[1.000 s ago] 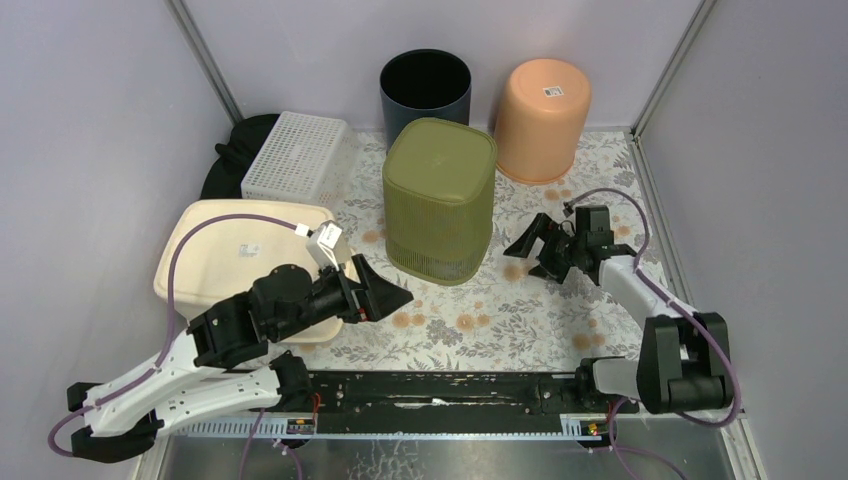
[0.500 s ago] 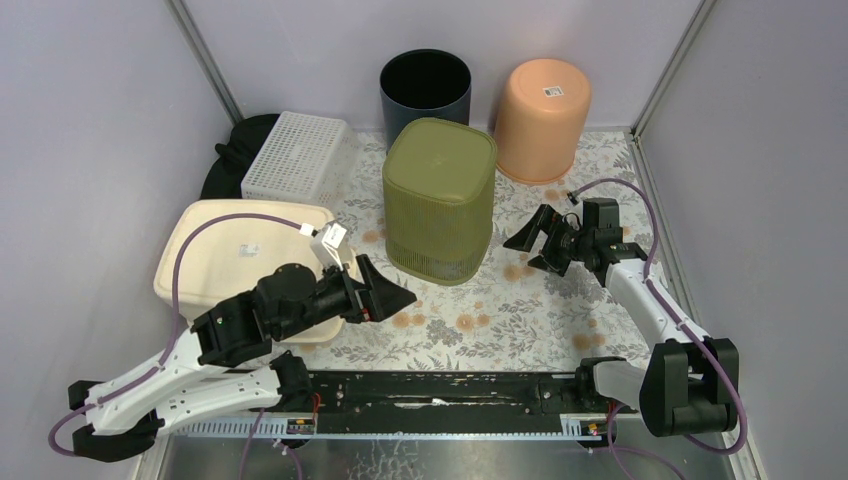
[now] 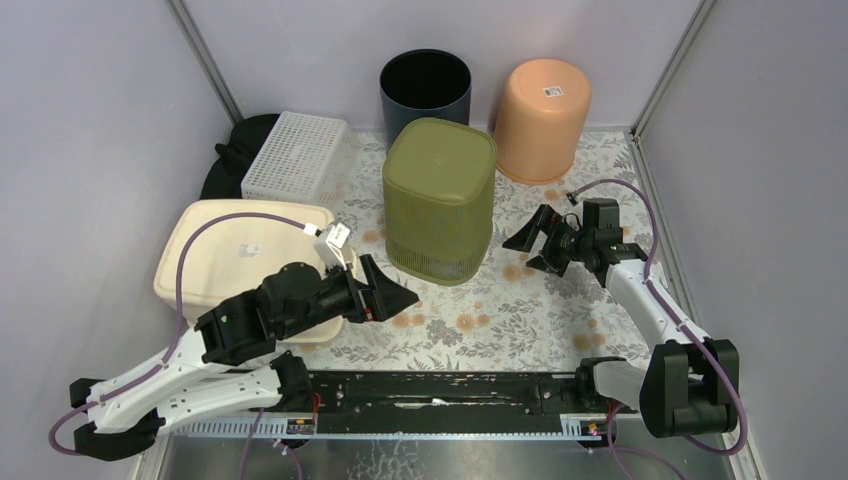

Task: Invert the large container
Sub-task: Move the container to the corner of the board.

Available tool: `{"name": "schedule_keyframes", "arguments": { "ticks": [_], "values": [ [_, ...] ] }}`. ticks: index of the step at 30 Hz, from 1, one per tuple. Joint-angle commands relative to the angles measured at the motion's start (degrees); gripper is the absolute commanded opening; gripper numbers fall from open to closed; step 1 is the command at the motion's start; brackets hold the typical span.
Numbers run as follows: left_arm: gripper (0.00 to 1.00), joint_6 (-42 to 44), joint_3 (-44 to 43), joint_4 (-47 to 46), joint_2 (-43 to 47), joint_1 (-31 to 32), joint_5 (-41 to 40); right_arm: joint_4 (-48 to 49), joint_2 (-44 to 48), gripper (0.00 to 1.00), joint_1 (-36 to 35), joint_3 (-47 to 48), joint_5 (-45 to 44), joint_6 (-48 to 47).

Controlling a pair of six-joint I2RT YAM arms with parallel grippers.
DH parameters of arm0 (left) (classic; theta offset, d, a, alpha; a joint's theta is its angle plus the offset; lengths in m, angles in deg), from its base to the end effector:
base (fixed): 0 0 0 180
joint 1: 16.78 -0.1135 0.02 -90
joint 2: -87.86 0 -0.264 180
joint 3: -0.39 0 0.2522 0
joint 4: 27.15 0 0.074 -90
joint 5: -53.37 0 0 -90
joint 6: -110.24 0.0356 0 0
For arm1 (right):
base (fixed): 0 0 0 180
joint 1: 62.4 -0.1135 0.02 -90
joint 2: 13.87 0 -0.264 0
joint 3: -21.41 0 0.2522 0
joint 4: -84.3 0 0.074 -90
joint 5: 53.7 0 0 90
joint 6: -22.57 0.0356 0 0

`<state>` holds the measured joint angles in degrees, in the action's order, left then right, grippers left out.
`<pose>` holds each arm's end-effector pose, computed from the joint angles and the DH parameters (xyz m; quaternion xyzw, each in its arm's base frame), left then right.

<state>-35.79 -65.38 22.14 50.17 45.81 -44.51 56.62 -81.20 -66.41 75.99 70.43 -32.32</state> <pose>0.0667 -0.1180 0.3541 0.0083 0.8241 -0.4557 0.3364 0.2410 0.0369 0.2343 0.1142 0.8691 0.3852 0.2884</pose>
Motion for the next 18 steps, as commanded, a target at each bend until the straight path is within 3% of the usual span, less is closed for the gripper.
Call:
{"name": "schedule_keyframes", "arguments": {
  "ticks": [1,10,18],
  "values": [
    [1.00,0.05,-1.09,-2.90,-0.21,0.13,0.66,1.16,1.60,1.00,0.23,-0.06,2.17,0.48],
    [1.00,0.87,-0.25,-4.41,-1.16,0.08,0.23,0.49,1.68,0.99,0.23,0.39,4.17,1.16],
    [1.00,0.90,-2.90,-4.67,-9.78,0.15,-3.10,-3.56,6.13,0.99,0.23,1.29,5.13,0.67]
  ]
}}
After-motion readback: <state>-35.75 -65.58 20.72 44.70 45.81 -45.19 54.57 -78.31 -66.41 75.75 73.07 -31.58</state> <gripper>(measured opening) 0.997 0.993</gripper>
